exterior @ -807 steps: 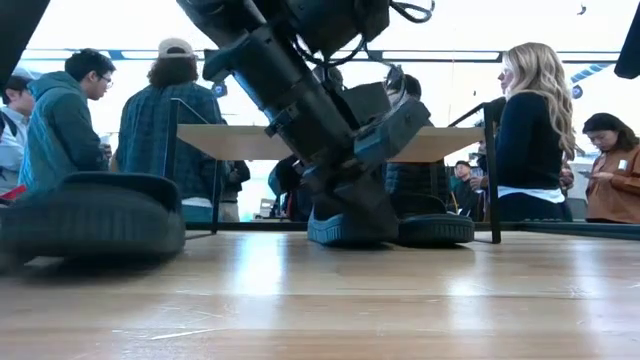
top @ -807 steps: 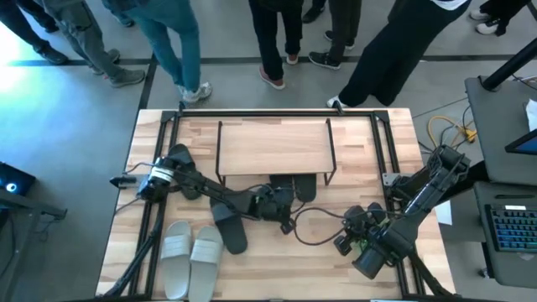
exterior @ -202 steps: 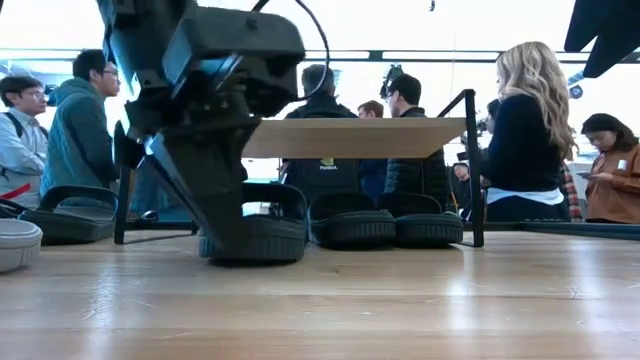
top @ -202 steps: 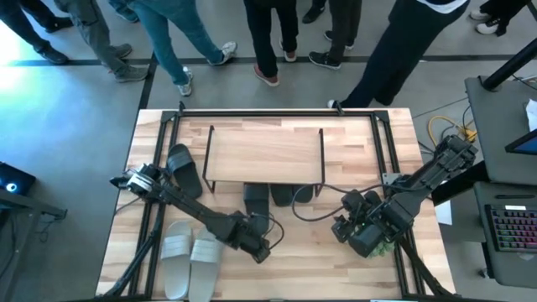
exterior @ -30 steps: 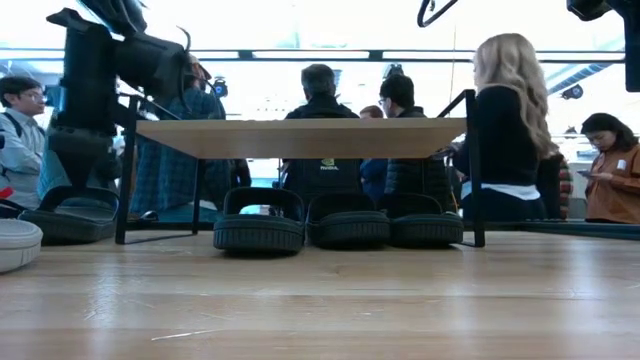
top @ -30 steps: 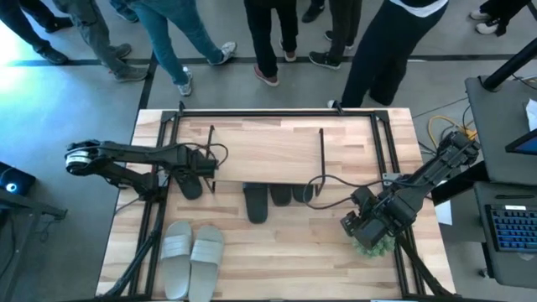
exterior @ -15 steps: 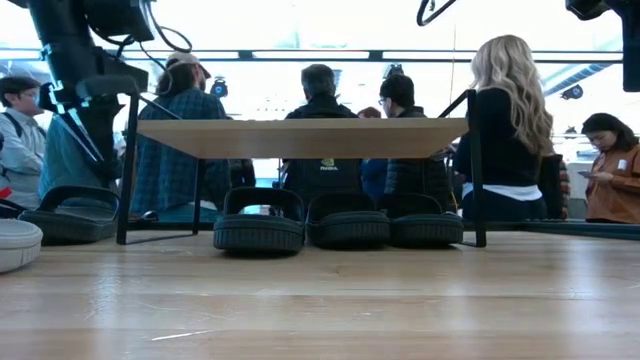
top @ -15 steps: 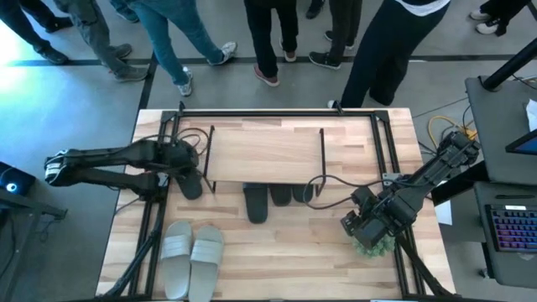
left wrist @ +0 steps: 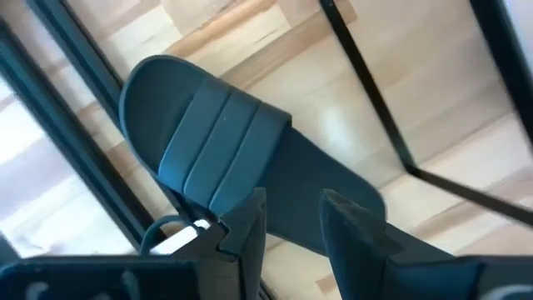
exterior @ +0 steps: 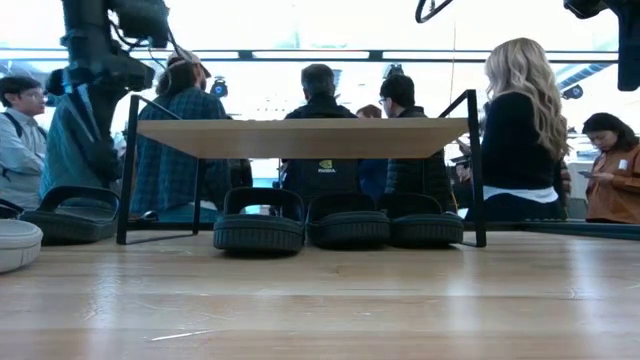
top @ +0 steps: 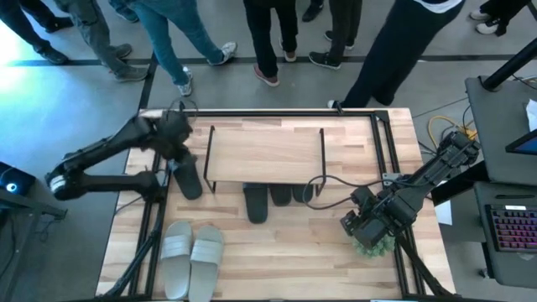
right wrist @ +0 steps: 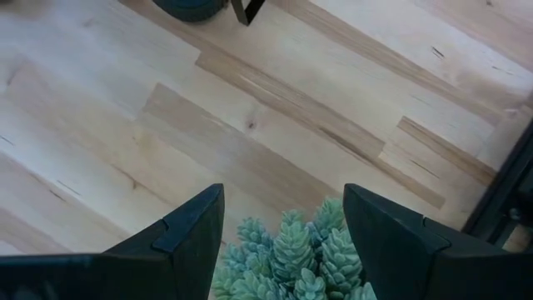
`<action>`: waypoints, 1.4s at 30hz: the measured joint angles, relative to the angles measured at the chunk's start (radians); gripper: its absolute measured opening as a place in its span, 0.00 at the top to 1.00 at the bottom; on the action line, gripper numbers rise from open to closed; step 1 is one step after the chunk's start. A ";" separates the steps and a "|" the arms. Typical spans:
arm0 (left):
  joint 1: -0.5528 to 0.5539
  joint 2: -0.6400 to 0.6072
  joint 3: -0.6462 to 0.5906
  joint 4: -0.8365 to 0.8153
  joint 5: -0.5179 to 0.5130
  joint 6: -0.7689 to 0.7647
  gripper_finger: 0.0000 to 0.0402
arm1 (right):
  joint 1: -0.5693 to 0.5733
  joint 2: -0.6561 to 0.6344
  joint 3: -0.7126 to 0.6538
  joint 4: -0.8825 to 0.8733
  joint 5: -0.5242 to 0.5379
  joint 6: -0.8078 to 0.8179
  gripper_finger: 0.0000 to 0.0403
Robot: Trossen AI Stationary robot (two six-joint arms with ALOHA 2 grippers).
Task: Pick and place slides into the shelf
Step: Adjust the black slide
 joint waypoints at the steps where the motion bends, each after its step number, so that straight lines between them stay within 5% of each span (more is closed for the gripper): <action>1: 0.058 0.021 0.014 0.000 0.041 0.047 0.75 | 0.000 0.000 0.000 0.001 0.000 0.000 0.41; 11: 0.514 0.248 0.065 -0.123 0.375 0.457 0.75 | 0.000 0.000 0.000 0.007 0.000 -0.034 0.41; 16: 0.642 0.376 0.063 -0.131 0.397 0.528 0.75 | 0.000 0.000 0.000 0.010 0.000 -0.053 0.41; 26: 0.676 0.631 0.094 -0.111 0.320 0.551 0.75 | 0.000 0.001 -0.001 0.028 0.012 -0.064 0.41; 42: 0.694 0.692 0.088 -0.093 0.255 0.528 0.75 | 0.000 0.001 -0.002 0.031 0.068 -0.071 0.41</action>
